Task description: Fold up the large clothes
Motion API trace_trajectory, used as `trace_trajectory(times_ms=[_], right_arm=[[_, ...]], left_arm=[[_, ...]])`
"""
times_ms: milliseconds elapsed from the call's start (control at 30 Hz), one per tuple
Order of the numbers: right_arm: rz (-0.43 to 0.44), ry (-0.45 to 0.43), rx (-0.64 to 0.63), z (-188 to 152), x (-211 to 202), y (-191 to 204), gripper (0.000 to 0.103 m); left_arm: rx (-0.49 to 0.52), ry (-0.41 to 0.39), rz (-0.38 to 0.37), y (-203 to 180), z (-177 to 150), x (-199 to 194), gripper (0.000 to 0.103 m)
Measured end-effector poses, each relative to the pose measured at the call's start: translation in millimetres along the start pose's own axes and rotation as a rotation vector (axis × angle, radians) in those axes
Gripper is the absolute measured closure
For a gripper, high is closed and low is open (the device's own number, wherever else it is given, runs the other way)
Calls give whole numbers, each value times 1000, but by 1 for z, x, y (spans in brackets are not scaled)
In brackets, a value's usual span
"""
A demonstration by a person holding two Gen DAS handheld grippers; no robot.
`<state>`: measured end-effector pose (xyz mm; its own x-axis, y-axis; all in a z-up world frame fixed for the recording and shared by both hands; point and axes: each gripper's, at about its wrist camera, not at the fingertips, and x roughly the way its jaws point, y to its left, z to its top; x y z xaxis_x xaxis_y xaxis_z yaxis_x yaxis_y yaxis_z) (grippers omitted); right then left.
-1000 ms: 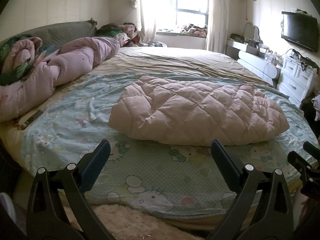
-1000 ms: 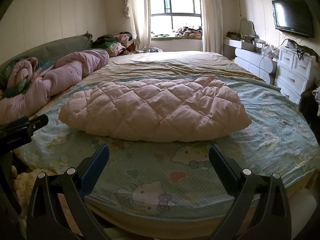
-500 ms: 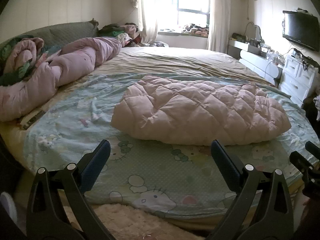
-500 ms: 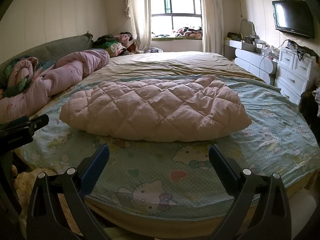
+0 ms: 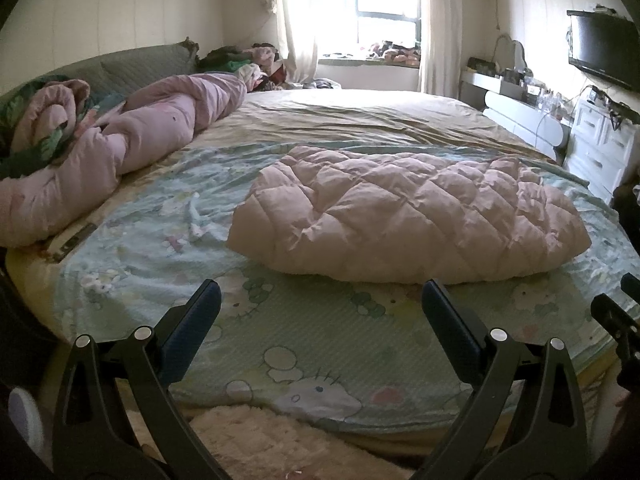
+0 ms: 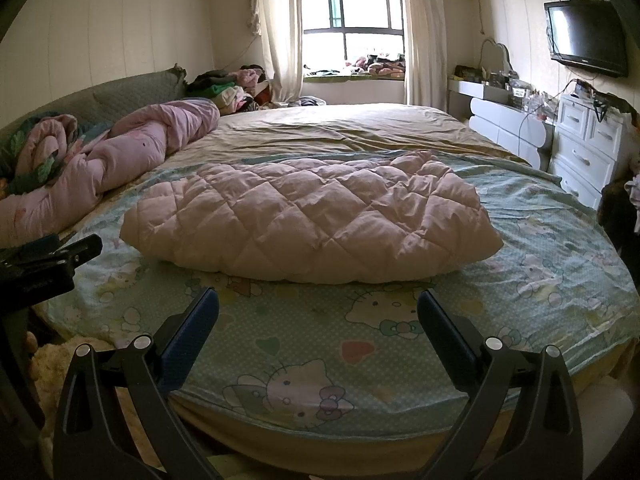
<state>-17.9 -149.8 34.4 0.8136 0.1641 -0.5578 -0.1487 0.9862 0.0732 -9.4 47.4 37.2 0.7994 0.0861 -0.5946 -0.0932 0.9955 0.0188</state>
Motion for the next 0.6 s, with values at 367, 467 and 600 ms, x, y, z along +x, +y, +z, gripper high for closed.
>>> trace_trajectory(times_ms=[367,467,600], right_arm=[[-19,10,42,-6,-5,-5,4],[-50,13,107,-13,-5,-26,4],[-248,56,293,-38,-6,-100,4]], left_arm=[[-47,30,0,12,-4,5,9],[-85,42,11,28,-5,12,9],[-154,106,59,72,-3,39,9]])
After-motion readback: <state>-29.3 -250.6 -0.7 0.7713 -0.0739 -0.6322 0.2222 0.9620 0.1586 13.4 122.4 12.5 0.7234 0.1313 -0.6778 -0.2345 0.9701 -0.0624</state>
